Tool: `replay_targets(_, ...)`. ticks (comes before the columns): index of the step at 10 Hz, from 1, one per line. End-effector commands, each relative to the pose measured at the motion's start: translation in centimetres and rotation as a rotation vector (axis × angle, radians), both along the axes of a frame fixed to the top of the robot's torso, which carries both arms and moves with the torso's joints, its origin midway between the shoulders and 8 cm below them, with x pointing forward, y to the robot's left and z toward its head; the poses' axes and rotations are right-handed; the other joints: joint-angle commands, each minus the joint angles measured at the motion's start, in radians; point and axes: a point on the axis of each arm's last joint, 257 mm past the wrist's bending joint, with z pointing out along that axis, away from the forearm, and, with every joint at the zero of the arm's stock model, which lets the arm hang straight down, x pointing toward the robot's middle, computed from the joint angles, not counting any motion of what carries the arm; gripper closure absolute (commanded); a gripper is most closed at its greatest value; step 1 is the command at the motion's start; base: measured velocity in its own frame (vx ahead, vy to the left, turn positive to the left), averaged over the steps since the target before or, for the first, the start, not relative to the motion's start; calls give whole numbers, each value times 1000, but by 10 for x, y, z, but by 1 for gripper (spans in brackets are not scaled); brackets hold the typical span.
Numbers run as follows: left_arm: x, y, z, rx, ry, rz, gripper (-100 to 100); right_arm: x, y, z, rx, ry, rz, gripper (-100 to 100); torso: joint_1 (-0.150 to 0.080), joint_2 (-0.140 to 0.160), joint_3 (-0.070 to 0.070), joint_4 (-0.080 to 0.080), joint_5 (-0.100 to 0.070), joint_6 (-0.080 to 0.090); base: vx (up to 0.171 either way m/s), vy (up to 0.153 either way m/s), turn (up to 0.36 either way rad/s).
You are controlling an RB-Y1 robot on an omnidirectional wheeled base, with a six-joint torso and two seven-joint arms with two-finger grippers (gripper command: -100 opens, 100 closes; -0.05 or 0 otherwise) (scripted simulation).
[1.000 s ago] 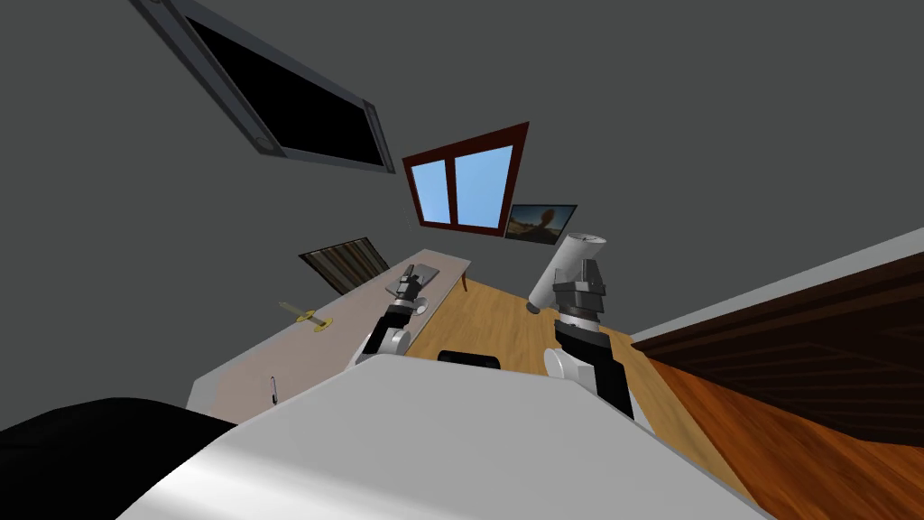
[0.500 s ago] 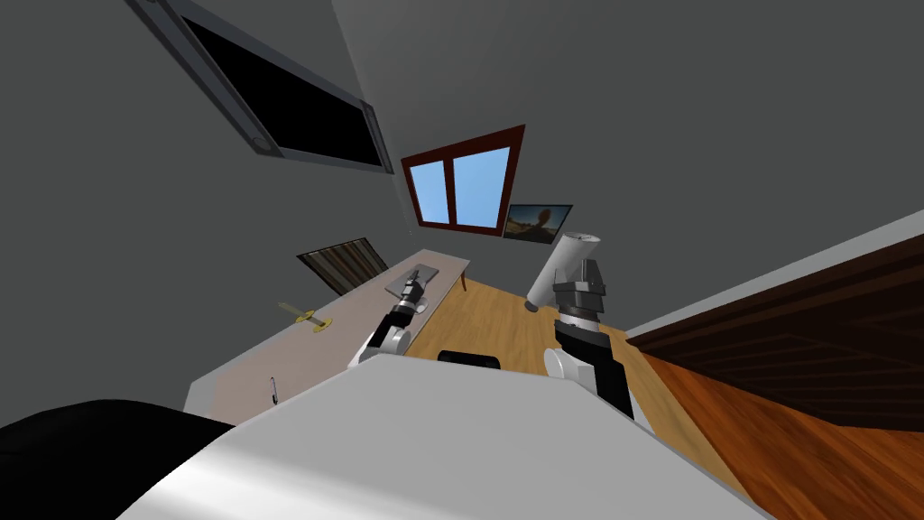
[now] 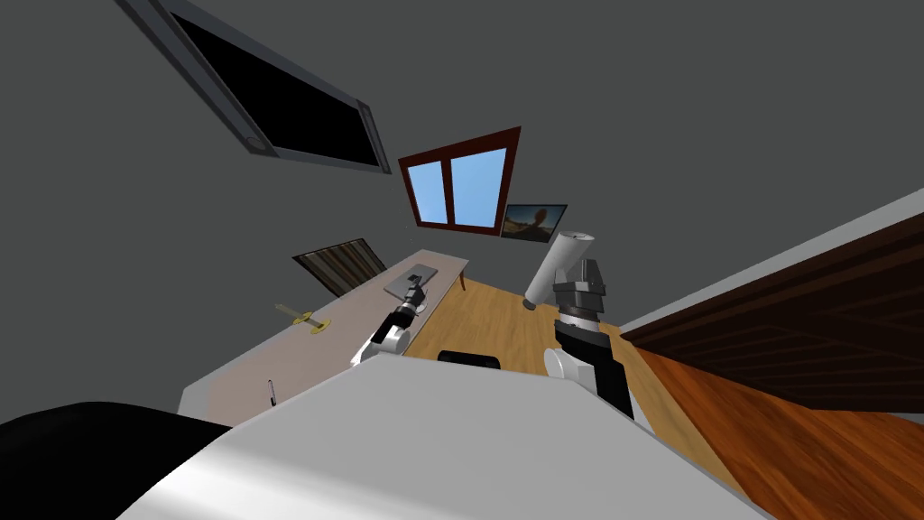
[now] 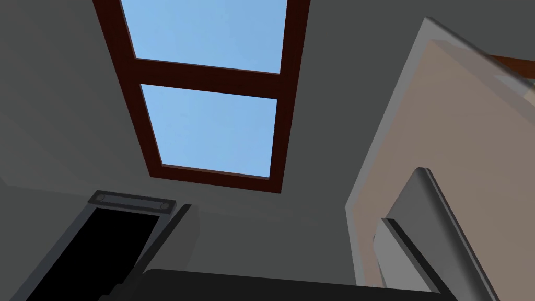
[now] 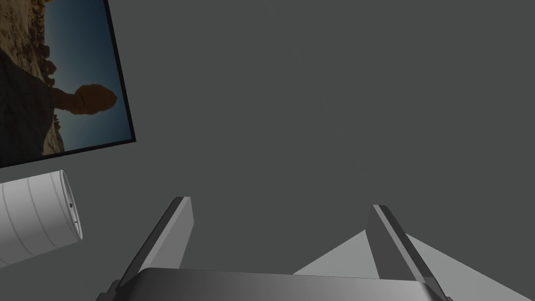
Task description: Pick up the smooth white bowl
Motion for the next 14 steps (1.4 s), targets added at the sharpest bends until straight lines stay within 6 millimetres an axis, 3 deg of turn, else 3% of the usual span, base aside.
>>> replay_targets(1,2,1,-20,0,46,0,-100,0,0,0,0,0,0,0,0,0,0,0,0,0,-17,12,-31)
replay_targets(3,3,5,-45,-3,110,-5,-100,0,0,0,0,0,0,0,0,0,0,0,0,0,-21,8,-42)
replay_targets(5,3,11,-87,-3,223,-18,-100,0,0,0,0,0,0,0,0,0,0,0,0,0,-22,15,-76)
replay_targets(6,2,13,-94,-6,239,-14,-100,0,0,0,0,0,0,0,1,0,0,0,0,0,-20,16,-31)
replay_targets(8,0,18,-130,-3,345,-27,-100,0,0,0,0,0,0,0,0,0,0,0,0,0,-16,20,-65)
replay_targets(14,-19,37,-201,-14,548,-22,-100,0,0,0,0,0,0,0,1,-1,-1,0,0,0,-6,22,-59)
